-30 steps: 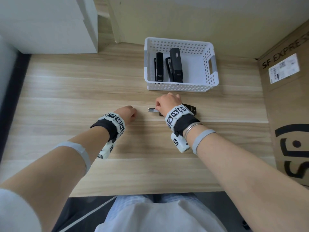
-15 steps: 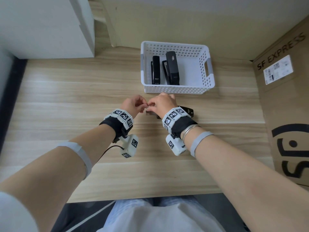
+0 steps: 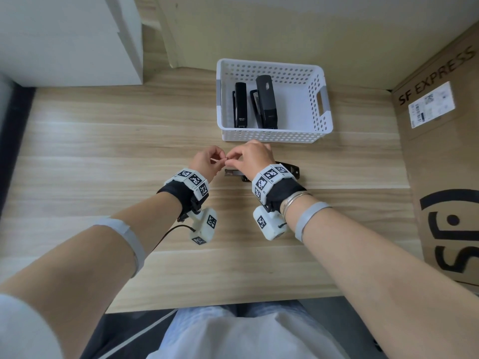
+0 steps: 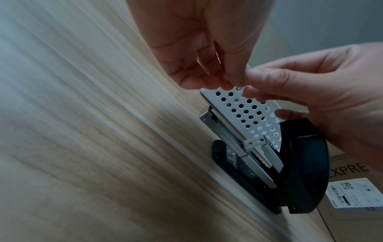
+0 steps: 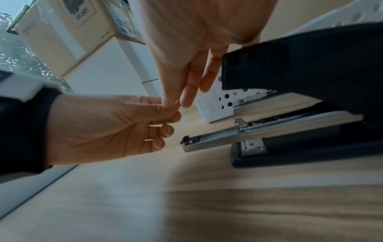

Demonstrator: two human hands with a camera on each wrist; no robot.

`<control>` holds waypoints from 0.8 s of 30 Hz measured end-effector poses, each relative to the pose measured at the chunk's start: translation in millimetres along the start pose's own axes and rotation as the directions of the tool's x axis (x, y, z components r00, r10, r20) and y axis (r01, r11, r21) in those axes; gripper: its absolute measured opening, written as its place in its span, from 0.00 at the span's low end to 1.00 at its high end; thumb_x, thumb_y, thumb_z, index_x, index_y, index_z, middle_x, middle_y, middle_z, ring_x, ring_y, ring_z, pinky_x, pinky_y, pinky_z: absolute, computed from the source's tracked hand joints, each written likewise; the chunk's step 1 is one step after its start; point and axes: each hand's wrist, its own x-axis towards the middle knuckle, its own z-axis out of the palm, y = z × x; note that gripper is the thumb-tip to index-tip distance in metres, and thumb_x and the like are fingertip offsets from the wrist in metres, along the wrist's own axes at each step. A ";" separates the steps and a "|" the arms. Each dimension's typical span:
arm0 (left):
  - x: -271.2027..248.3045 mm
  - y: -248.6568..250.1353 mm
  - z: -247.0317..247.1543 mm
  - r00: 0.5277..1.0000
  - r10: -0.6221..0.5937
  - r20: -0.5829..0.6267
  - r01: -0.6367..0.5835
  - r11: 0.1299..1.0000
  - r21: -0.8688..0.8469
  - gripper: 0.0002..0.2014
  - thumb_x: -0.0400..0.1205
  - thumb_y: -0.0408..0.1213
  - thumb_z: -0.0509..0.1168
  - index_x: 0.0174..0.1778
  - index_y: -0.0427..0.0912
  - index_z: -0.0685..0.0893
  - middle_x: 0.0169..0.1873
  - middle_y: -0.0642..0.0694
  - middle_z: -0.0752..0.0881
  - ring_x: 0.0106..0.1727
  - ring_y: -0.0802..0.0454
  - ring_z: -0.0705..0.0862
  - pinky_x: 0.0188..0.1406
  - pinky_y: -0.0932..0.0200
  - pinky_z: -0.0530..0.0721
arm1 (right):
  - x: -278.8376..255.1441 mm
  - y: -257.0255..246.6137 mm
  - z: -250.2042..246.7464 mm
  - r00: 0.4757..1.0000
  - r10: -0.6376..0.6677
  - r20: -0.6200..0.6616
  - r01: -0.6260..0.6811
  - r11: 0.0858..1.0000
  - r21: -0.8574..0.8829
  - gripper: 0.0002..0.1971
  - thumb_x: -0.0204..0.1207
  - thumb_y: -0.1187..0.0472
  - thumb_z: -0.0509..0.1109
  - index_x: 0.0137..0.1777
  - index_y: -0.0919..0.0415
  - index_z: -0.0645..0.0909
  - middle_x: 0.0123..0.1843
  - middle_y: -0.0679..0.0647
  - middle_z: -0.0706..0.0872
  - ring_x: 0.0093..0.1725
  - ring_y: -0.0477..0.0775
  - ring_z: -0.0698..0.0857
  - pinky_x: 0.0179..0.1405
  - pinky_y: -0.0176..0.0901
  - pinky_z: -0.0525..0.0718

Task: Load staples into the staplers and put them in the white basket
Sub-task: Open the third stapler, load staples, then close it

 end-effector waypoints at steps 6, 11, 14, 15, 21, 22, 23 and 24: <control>1.5 -4.3 -3.1 1.000 -0.008 0.011 0.006 0.993 0.118 0.17 0.77 0.27 0.67 0.29 0.52 0.72 0.29 0.56 0.77 0.32 0.58 0.77 0.29 0.73 0.72 | 0.7 1.1 2.2 0.994 -0.064 0.090 0.085 0.964 -0.254 0.10 0.77 0.47 0.66 0.52 0.46 0.87 0.51 0.42 0.89 0.64 0.50 0.76 0.67 0.52 0.65; -0.4 -10.4 -6.0 0.998 -0.043 0.055 0.028 0.970 0.240 0.04 0.78 0.27 0.63 0.44 0.40 0.80 0.41 0.47 0.80 0.42 0.50 0.76 0.34 0.67 0.73 | -2.6 -1.3 10.3 0.984 -0.096 0.148 0.149 0.902 -0.406 0.11 0.79 0.51 0.65 0.50 0.50 0.89 0.49 0.46 0.89 0.62 0.51 0.76 0.63 0.51 0.65; -1.9 -11.6 -3.1 0.995 -0.066 0.076 0.041 0.956 0.290 0.08 0.78 0.28 0.62 0.51 0.32 0.82 0.42 0.47 0.79 0.42 0.50 0.75 0.44 0.59 0.74 | -1.4 -4.3 13.1 0.983 -0.104 0.149 0.159 0.889 -0.430 0.12 0.79 0.50 0.64 0.49 0.51 0.89 0.48 0.46 0.89 0.62 0.51 0.75 0.64 0.51 0.65; -2.3 -12.0 -2.0 0.994 -0.072 0.086 0.043 0.952 0.302 0.09 0.78 0.28 0.62 0.52 0.32 0.82 0.42 0.47 0.79 0.43 0.50 0.75 0.44 0.60 0.72 | -0.8 -4.7 13.3 0.982 -0.107 0.153 0.164 0.887 -0.433 0.13 0.79 0.49 0.65 0.49 0.51 0.89 0.48 0.46 0.89 0.62 0.51 0.75 0.64 0.51 0.65; -2.7 -12.4 -0.5 0.990 -0.100 0.100 0.063 0.947 0.315 0.09 0.79 0.29 0.61 0.53 0.33 0.83 0.43 0.48 0.79 0.43 0.50 0.75 0.43 0.64 0.69 | 1.0 -7.1 14.4 0.979 -0.122 0.165 0.184 0.877 -0.444 0.12 0.80 0.50 0.64 0.49 0.52 0.89 0.47 0.46 0.89 0.61 0.51 0.74 0.65 0.50 0.64; -2.5 -12.2 -1.0 0.990 -0.101 0.100 0.065 0.948 0.311 0.09 0.78 0.29 0.62 0.52 0.33 0.83 0.43 0.48 0.79 0.43 0.50 0.75 0.42 0.65 0.69 | 1.4 -7.8 14.2 0.979 -0.118 0.166 0.181 0.878 -0.442 0.12 0.80 0.51 0.64 0.49 0.51 0.89 0.47 0.46 0.89 0.61 0.51 0.73 0.65 0.50 0.64; -2.3 -12.0 -1.6 0.990 -0.101 0.101 0.065 0.949 0.309 0.09 0.78 0.29 0.62 0.52 0.33 0.83 0.43 0.48 0.79 0.44 0.50 0.75 0.41 0.66 0.68 | 1.7 -8.7 13.8 0.979 -0.114 0.166 0.178 0.879 -0.443 0.12 0.80 0.51 0.65 0.49 0.51 0.89 0.47 0.47 0.89 0.61 0.51 0.73 0.64 0.50 0.64; -1.9 -12.0 -2.1 0.990 -0.101 0.103 0.064 0.949 0.310 0.09 0.78 0.29 0.62 0.52 0.33 0.83 0.43 0.47 0.79 0.44 0.50 0.76 0.41 0.66 0.68 | 2.5 -9.1 13.5 0.980 -0.109 0.169 0.174 0.879 -0.443 0.11 0.80 0.51 0.65 0.49 0.51 0.89 0.46 0.47 0.89 0.60 0.51 0.73 0.64 0.50 0.64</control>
